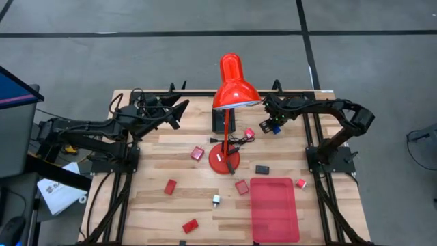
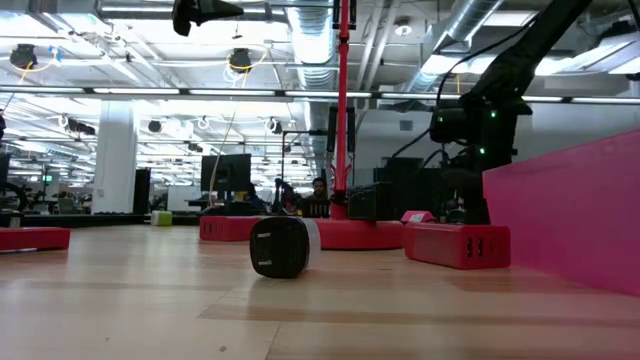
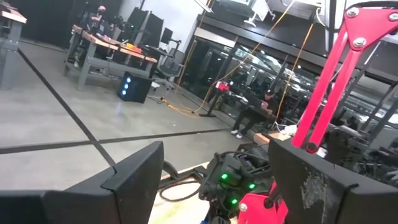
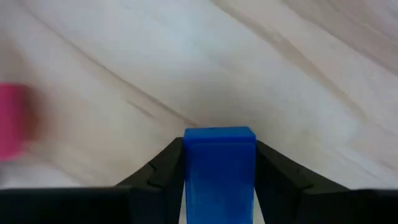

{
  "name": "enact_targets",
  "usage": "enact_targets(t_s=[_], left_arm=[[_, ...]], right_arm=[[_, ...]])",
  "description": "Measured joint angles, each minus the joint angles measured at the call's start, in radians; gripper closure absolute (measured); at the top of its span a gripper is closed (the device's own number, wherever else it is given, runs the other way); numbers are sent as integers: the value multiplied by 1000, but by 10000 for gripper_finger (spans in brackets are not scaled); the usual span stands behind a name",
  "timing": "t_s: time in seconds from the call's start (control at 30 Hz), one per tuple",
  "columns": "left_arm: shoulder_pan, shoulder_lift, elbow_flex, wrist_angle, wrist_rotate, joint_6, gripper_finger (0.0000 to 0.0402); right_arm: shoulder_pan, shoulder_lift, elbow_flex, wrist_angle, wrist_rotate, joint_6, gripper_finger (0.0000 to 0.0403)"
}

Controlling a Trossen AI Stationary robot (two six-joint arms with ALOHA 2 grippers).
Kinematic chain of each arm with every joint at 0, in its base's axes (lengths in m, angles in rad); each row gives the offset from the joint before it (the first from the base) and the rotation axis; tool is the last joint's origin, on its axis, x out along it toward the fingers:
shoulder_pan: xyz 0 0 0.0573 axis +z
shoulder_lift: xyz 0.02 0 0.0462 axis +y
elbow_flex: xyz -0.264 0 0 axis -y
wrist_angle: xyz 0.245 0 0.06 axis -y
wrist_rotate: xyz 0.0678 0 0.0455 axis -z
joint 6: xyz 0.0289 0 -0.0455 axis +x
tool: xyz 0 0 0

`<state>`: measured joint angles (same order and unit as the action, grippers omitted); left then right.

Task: Pick & Place Office items
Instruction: Put the blue digital timer into the black bin

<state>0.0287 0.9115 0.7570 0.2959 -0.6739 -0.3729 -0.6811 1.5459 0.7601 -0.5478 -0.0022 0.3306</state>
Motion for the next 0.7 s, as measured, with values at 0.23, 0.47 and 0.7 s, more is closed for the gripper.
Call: enact_targets(t_s=[0.23, 0.47, 0.7], left_arm=[[12, -8, 0, -35, -81, 2, 117], [71, -58, 0, -135, -97, -19, 117], [109, -89, 0, -158, -96, -26, 117]], right_arm=[[19, -125, 1, 154, -292, 125, 234], [64, -176, 17, 492, -471, 337, 258], [110, 22, 235, 517, -495, 369, 236]])
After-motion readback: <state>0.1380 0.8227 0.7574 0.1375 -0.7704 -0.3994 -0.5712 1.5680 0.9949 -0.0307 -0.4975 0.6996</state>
